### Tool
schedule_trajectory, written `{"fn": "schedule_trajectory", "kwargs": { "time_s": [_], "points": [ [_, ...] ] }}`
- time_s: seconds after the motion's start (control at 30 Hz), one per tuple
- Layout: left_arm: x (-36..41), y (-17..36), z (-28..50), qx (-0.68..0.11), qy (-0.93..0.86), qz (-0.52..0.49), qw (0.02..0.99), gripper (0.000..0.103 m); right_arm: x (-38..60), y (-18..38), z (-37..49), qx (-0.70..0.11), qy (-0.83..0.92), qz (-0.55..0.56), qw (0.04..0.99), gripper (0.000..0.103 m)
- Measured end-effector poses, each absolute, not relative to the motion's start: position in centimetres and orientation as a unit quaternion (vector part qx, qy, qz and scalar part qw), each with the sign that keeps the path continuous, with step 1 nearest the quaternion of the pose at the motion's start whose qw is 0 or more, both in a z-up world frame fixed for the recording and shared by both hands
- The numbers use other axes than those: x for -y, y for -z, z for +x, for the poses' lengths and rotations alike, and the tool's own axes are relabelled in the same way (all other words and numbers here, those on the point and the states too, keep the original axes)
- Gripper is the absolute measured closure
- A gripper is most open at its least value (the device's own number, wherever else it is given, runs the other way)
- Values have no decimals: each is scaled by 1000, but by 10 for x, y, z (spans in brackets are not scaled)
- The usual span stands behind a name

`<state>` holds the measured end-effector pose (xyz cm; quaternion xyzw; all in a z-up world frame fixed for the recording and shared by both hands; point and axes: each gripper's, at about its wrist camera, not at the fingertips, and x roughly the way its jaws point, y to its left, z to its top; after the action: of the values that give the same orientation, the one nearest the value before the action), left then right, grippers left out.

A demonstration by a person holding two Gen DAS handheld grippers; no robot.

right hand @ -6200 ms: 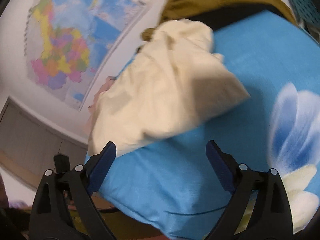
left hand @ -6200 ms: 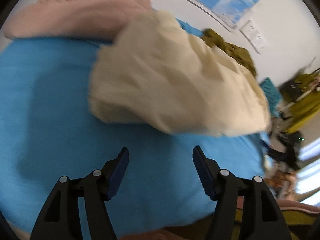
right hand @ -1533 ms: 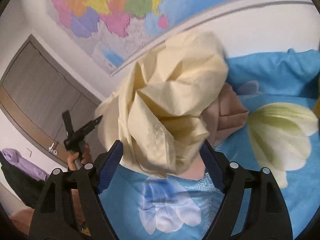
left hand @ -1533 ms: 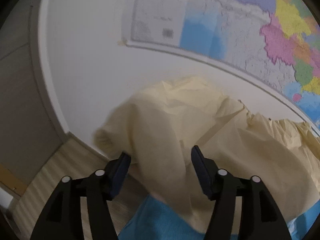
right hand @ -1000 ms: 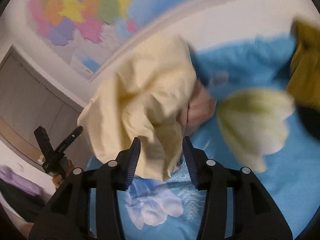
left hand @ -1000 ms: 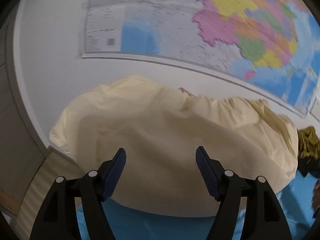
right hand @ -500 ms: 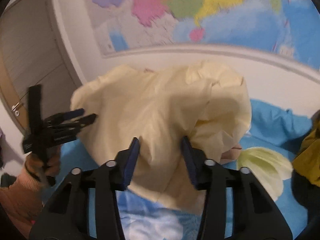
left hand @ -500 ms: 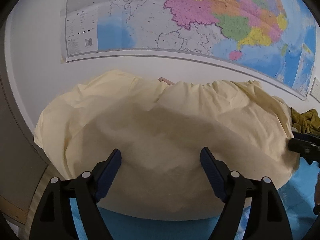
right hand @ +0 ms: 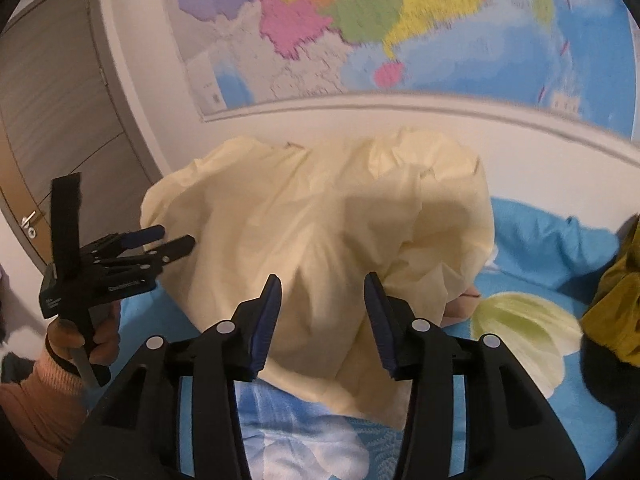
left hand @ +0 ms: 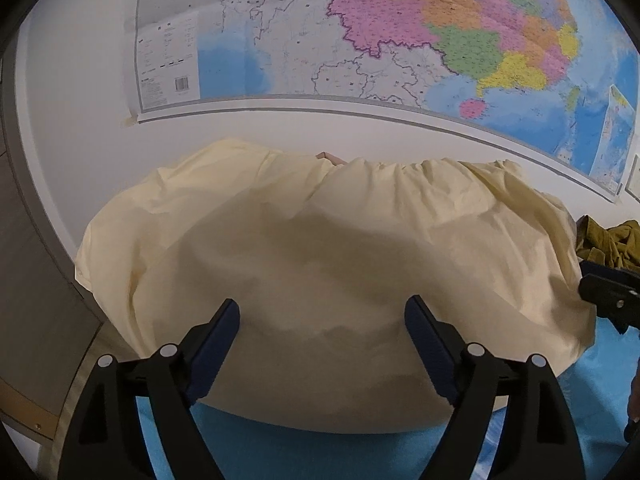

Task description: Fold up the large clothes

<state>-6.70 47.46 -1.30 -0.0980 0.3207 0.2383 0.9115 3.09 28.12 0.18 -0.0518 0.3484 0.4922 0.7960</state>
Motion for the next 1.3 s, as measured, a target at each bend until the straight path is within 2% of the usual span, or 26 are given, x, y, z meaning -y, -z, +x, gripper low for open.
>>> {"fn": "schedule_trajectory", "kwargs": {
  "time_s": [0.07,0.3,0.63,1.3],
  "points": [
    [-471,12,-69,-317,-238,-98,913,14,-280,-7,24,-335,-501,-57,796,57],
    [-457,8,-71,-309,-240,-86,916,7,-298,1,14,-333,-511,-92,787,55],
    [-452,20,-72,-321,-248,-109,908,7,-313,19,14,-338,-494,-114,793,43],
    [-422,15,-86,-309,-263,-105,908,7,-295,9,-9,-321,-493,-95,803,7]
  ]
}}
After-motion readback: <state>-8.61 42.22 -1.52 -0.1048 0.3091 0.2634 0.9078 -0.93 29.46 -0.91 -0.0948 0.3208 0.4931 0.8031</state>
